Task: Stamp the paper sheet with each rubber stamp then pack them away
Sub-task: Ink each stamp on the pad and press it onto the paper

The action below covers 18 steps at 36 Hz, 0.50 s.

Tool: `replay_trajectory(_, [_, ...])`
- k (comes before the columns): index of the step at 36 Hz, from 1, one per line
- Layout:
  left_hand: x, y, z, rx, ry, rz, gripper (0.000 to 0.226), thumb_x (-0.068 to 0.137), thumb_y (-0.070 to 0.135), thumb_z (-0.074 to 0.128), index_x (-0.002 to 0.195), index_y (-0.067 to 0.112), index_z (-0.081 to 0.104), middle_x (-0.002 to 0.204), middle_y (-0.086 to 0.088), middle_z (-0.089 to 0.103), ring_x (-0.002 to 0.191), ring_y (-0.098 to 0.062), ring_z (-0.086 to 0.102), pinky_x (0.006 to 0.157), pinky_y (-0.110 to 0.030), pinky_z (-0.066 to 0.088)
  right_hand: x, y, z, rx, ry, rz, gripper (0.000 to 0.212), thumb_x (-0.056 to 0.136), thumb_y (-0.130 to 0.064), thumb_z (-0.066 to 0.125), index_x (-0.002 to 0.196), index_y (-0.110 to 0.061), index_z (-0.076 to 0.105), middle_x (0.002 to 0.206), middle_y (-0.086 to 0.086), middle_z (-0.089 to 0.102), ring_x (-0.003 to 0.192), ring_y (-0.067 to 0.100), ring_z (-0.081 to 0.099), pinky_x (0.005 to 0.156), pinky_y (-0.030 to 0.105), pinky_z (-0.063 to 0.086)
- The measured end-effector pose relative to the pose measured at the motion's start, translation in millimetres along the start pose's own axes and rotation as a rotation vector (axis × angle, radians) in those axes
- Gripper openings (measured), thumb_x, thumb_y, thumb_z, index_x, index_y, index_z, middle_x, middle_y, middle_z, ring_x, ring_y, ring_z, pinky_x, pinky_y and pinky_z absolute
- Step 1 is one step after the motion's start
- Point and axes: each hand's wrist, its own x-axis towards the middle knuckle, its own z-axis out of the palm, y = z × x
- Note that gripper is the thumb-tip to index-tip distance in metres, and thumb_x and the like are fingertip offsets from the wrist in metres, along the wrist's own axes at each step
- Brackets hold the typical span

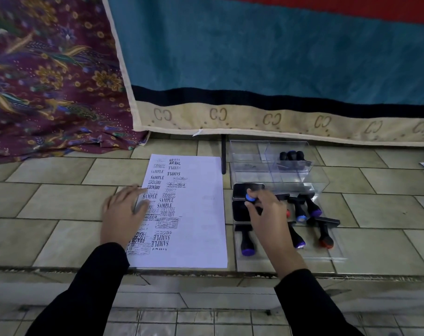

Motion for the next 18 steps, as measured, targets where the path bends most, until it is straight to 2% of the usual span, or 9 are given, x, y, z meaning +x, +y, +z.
replay_trajectory(3, [0.4, -1.4, 0.9, 0.004, 0.002, 0.001, 0.032, 0.091, 0.034, 0.057, 0.122, 0.030, 0.063, 0.137, 0.006, 0.056, 0.128, -0.019, 0.046, 0.111, -0.037, 0.018, -10.0, 3.3, -0.7, 0.006, 0.014, -0.029, 0.025, 0.079, 0.002, 0.071, 0.102, -0.005, 0.067, 0.098, 0.005, 0.067, 0.085, 0.015, 0.067, 0.080, 0.018, 0.051])
replay_trajectory(9, [0.2, -2.0, 0.5, -0.002, -0.013, -0.005, 0.040, 0.086, 0.043, 0.048, 0.122, 0.033, 0.063, 0.137, 0.008, 0.055, 0.129, -0.017, 0.045, 0.113, -0.037, 0.016, 4.4, 3.4, -1.7, -0.008, -0.028, -0.015, 0.027, 0.084, -0.004, 0.068, 0.111, -0.007, 0.066, 0.105, 0.004, 0.067, 0.090, 0.013, 0.067, 0.083, 0.018, 0.050])
replay_trajectory(13, [0.3, -4.2, 1.6, -0.002, -0.009, 0.001, 0.040, 0.086, 0.043, 0.048, 0.122, 0.033, 0.062, 0.137, 0.009, 0.055, 0.128, -0.017, 0.046, 0.112, -0.038, 0.018, 16.2, -5.7, -6.6, 0.006, -0.049, 0.015, 0.027, 0.084, -0.005, 0.068, 0.111, -0.006, 0.066, 0.104, 0.005, 0.066, 0.088, 0.015, 0.066, 0.085, 0.026, 0.054])
replay_trajectory(16, [1.4, -6.3, 2.9, 0.001, -0.007, 0.000, 0.040, 0.086, 0.045, 0.047, 0.121, 0.035, 0.062, 0.137, 0.010, 0.055, 0.127, -0.016, 0.046, 0.112, -0.038, 0.018, 6.4, -29.3, -3.8, 0.119, 0.018, -0.013, 0.025, 0.082, -0.006, 0.070, 0.106, -0.013, 0.066, 0.099, -0.002, 0.064, 0.081, 0.007, 0.066, 0.077, 0.015, 0.053])
replay_trajectory(18, [1.5, -7.7, 3.8, -0.002, -0.004, 0.002, 0.039, 0.086, 0.045, 0.047, 0.121, 0.036, 0.062, 0.136, 0.010, 0.055, 0.127, -0.016, 0.046, 0.112, -0.038, 0.019, -8.9, -51.4, 6.4, 0.265, -0.013, -0.063, 0.023, 0.079, -0.004, 0.073, 0.100, -0.013, 0.067, 0.095, -0.003, 0.064, 0.077, 0.004, 0.066, 0.074, 0.012, 0.053])
